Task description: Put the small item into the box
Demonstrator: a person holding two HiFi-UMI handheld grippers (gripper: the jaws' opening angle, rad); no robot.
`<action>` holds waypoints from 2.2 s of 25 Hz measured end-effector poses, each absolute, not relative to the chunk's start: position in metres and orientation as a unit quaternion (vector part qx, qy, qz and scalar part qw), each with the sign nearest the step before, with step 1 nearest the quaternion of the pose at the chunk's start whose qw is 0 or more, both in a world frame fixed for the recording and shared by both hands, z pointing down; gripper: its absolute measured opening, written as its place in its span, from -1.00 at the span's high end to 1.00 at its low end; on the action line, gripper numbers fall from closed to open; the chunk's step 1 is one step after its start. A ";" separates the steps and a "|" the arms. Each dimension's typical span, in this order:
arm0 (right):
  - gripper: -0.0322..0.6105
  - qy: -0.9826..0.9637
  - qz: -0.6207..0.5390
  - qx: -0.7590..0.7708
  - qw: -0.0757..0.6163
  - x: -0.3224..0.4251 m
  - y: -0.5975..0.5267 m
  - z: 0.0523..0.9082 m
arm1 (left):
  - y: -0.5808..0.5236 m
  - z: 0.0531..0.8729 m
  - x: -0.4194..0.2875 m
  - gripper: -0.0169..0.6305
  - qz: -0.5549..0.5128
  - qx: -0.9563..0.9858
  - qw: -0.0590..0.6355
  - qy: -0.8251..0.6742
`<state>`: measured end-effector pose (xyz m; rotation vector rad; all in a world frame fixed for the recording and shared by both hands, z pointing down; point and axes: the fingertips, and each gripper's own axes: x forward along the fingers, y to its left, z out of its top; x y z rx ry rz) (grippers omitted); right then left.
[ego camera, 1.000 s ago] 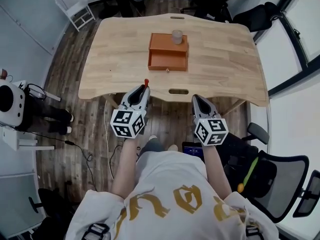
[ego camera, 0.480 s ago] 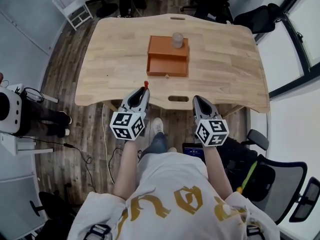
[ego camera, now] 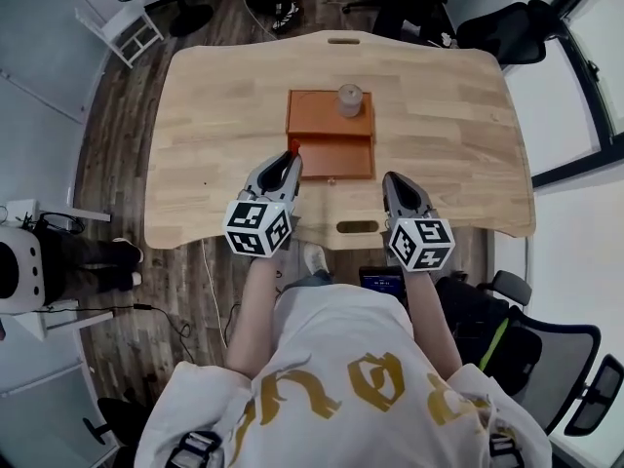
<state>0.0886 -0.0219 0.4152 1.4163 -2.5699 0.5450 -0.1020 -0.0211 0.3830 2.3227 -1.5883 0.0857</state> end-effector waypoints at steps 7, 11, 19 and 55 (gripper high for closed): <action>0.87 -0.853 0.185 0.479 0.096 0.056 -0.077 0.435 | -0.082 0.397 -0.125 0.77 0.033 0.823 0.171 -0.540; 0.87 -0.851 0.182 0.484 0.094 0.040 -0.094 0.434 | -0.103 0.402 -0.134 0.77 0.037 0.828 0.174 -0.532; 0.87 -0.852 0.181 0.481 0.096 0.034 -0.104 0.435 | -0.117 0.407 -0.126 0.77 0.047 0.839 0.175 -0.514; 0.86 -0.827 0.238 0.488 0.144 0.064 -0.105 0.498 | -0.115 0.486 -0.103 0.77 0.096 0.834 0.247 -0.483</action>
